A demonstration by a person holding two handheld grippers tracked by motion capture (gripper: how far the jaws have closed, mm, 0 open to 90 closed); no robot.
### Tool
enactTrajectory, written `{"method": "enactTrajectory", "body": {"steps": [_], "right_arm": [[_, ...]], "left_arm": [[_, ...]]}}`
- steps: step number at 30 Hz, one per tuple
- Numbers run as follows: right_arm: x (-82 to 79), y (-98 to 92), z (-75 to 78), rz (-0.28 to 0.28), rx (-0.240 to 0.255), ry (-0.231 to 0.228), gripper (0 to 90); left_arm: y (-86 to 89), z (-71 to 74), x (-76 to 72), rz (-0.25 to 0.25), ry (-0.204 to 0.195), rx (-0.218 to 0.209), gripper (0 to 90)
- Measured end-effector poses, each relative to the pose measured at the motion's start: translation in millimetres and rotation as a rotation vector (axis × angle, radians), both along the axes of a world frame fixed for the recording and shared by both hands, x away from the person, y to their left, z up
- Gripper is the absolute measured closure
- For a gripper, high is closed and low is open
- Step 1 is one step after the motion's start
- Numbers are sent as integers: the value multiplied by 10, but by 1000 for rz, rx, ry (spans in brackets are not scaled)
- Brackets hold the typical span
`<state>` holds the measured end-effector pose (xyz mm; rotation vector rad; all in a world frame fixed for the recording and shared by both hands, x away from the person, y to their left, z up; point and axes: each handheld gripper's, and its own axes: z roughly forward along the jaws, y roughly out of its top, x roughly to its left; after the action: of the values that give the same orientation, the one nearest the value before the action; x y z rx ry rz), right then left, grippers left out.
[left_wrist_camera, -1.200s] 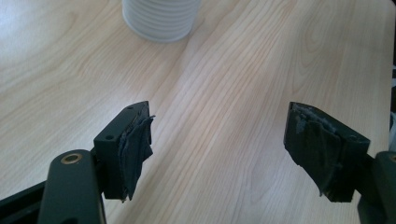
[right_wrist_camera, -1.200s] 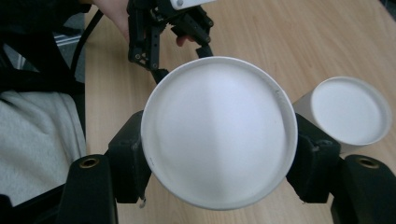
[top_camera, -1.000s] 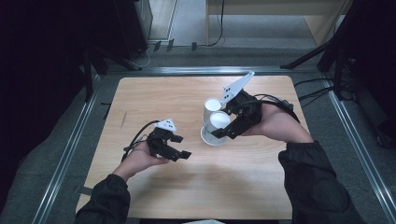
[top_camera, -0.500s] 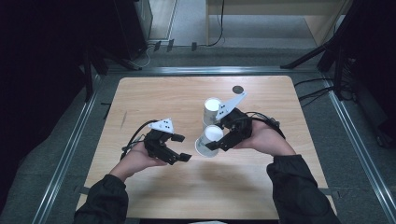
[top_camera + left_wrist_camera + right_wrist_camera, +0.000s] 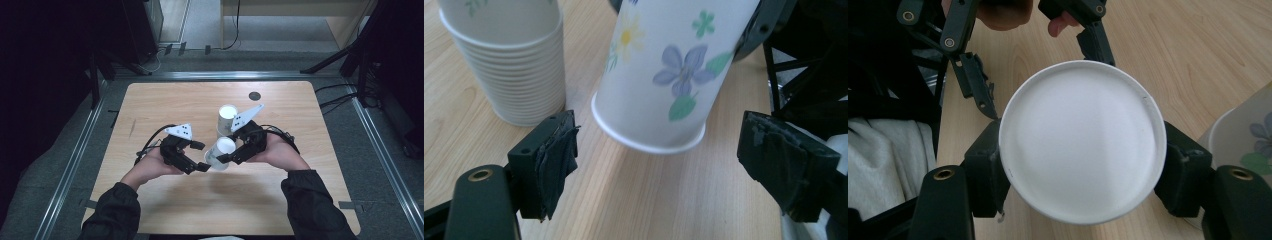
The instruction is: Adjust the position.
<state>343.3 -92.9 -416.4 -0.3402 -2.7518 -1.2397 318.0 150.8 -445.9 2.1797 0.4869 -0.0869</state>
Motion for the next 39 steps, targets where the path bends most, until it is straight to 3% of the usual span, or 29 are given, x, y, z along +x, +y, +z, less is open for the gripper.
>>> {"method": "enactTrajectory", "body": {"steps": [10, 16, 26, 30, 39], "right_arm": [[19, -5, -150, 4, 73, 53, 340], [20, -9, -201, 6, 88, 74, 340], [1, -1, -263, 22, 115, 118, 341], [3, -9, -269, 26, 123, 127, 343], [7, -21, -282, 23, 140, 137, 347]], "left_arm": [[-85, -79, 50, -53, 19, -3, 174], [-119, -113, 70, -70, 26, -1, 178], [-213, -187, 20, -117, -9, 55, 194], [-202, -178, 13, -127, -19, 47, 265], [-181, -168, 4, -129, -30, 41, 310]]}}
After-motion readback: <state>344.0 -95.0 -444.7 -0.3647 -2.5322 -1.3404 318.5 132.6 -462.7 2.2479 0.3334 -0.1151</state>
